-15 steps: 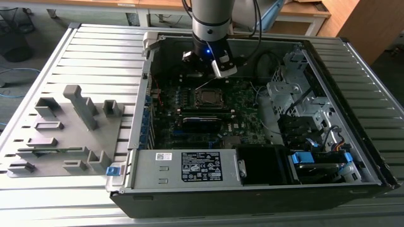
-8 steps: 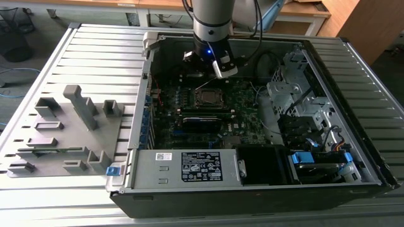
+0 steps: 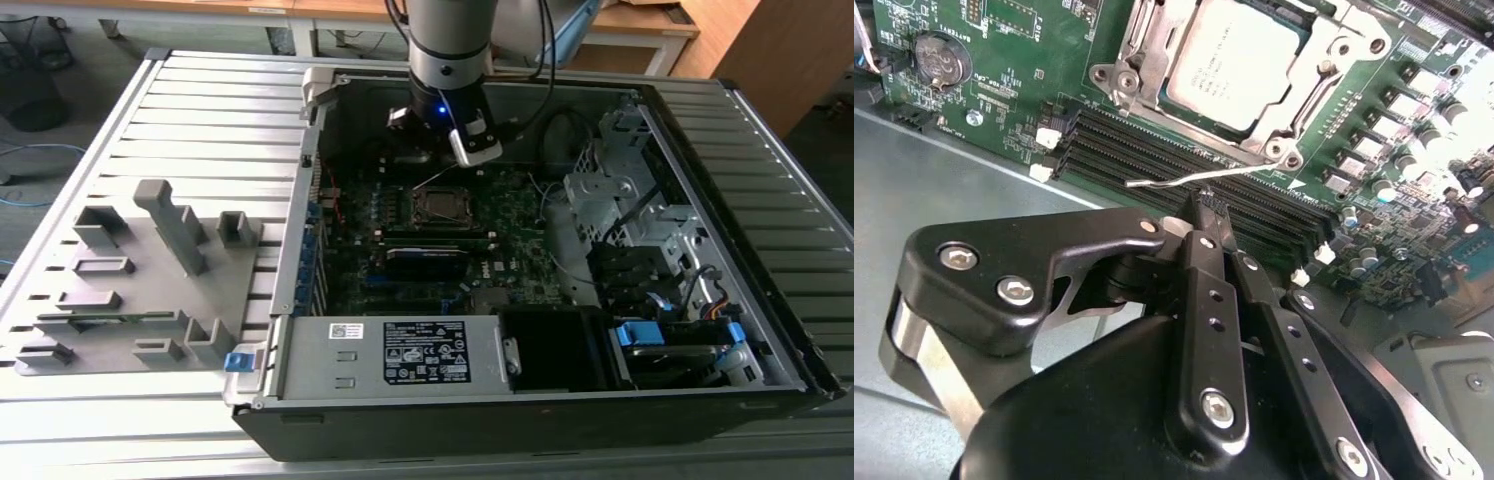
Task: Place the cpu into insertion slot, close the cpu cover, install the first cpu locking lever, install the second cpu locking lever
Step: 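Install the first cpu locking lever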
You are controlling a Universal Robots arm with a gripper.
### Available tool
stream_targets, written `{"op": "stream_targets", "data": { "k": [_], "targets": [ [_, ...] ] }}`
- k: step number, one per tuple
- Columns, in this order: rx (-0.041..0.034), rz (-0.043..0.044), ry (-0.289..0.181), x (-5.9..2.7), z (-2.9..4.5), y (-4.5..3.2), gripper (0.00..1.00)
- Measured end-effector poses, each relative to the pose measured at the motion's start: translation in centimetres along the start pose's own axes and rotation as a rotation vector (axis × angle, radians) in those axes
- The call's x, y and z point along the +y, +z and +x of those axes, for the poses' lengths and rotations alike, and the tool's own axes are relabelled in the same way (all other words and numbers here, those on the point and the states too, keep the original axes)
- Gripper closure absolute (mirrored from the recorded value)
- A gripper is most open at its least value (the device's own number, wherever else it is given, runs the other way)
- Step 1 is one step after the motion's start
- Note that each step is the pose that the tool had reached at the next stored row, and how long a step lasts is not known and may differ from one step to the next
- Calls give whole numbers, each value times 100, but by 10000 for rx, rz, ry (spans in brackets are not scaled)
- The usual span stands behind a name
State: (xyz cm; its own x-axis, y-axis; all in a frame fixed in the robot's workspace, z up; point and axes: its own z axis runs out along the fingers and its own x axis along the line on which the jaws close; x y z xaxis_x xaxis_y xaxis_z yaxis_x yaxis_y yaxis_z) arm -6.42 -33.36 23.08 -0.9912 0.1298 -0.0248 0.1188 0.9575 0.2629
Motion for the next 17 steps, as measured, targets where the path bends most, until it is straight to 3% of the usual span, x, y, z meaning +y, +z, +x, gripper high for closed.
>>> {"op": "stream_targets", "data": {
  "k": [17],
  "targets": [
    [2,0,-2,-10,-40,52,89]
  ]
}}
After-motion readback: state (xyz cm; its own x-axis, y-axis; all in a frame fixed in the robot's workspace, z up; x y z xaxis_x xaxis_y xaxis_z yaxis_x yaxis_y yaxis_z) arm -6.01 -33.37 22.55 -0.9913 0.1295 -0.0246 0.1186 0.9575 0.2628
